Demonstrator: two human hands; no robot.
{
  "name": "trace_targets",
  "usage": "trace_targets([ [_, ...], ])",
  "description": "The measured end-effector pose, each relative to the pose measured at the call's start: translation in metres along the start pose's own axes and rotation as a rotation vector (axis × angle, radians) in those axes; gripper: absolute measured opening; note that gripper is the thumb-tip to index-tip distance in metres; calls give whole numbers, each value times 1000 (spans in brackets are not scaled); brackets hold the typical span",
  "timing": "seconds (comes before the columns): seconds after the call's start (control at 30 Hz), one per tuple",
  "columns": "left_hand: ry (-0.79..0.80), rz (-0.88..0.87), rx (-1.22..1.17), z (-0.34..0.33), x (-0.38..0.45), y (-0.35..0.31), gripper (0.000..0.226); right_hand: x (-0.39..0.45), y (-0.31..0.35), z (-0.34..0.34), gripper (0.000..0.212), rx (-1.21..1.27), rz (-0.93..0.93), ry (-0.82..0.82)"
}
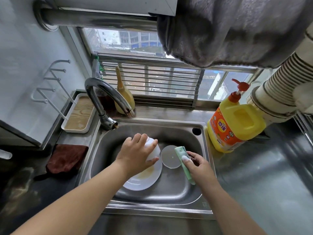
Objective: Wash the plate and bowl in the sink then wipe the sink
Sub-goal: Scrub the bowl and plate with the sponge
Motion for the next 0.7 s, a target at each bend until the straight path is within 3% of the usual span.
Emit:
trace_targets([
  [0.07, 95, 286, -159, 8, 2, 1, 60, -2, 1, 0, 29, -37, 11, 15],
  [0.13, 335, 686, -482, 6, -2, 7, 56, -5, 4, -2, 26, -85, 44, 44],
  [0.2, 489, 925, -825, -4, -12, 9, 53, -10, 10, -9, 26, -176, 125, 86],
  [0.33, 510, 1067, -1339, -10, -22, -10, 38, -18, 27, -46, 42, -479, 409, 176],
  [0.43, 493, 1199, -1632, 1, -18, -24, 28, -20, 25, -78, 47, -723, 478, 232],
  [0.57, 501, 1173, -1577, 1, -25, -15, 27, -18, 18, -78, 44, -1085, 729, 323],
  [0.63, 530, 1151, -1567, 2, -25, -13, 26, 0, 16, -67, 47, -1367, 867, 263],
  [0.7, 508, 1141, -1599, 3, -17, -13, 27, 8, 26, -63, 51, -1419, 794, 266],
])
Point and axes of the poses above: each hand's wrist, its own x-axis towards the middle knuckle, its own z-axis out of the back of the hand, y = z × x, the point moved 2 cm from there along x, towards the middle knuckle, and after that the axes turned 1 degree about x, right-handed, at the moved point
